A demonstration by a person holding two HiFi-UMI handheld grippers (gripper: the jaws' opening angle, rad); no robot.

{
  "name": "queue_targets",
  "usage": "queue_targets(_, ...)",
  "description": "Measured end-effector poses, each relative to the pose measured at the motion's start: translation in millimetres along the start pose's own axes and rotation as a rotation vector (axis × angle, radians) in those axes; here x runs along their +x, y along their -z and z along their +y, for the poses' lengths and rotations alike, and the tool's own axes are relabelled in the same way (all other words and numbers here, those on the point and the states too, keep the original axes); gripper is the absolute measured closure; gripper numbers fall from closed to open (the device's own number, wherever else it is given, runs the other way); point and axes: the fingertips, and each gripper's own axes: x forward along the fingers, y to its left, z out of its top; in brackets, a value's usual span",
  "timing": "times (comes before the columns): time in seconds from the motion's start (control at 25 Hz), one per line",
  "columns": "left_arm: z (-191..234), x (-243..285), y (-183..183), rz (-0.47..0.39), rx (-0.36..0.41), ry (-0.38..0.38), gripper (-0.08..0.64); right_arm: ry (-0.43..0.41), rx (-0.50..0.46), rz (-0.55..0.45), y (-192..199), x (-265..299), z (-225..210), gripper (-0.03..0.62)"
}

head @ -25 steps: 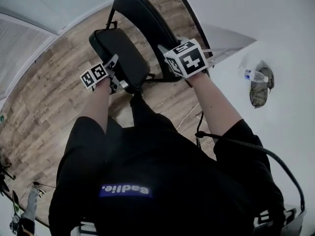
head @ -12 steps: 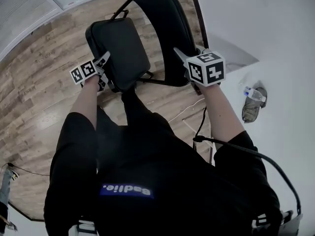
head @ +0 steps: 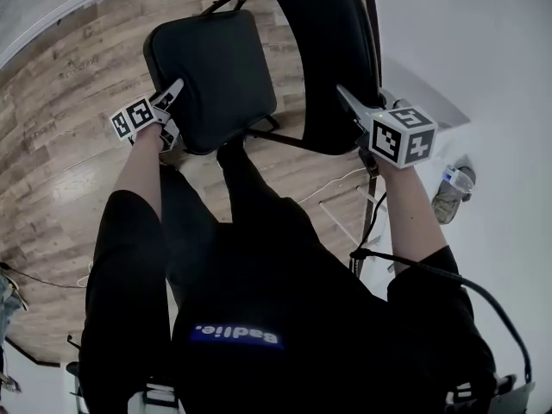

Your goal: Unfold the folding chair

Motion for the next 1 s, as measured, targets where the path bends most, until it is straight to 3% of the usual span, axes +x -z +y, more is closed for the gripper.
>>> queue_targets(0.48,95,-9,-2,0.000,-0.051,0.085,0.327,-0.101,0.057,0.000,19,44,-13,0.517)
queue_targets(0.76,176,-22,-7,-0.016,-0.077,0.136,0.310,-0.165,0.081,-0.008,31,90,-1,0.520)
queue_targets(1.0,204,-25,-3,-0.032,-0.066,0.129,0.284,-0.193,0.106,-0.021,44,100,2,0.520)
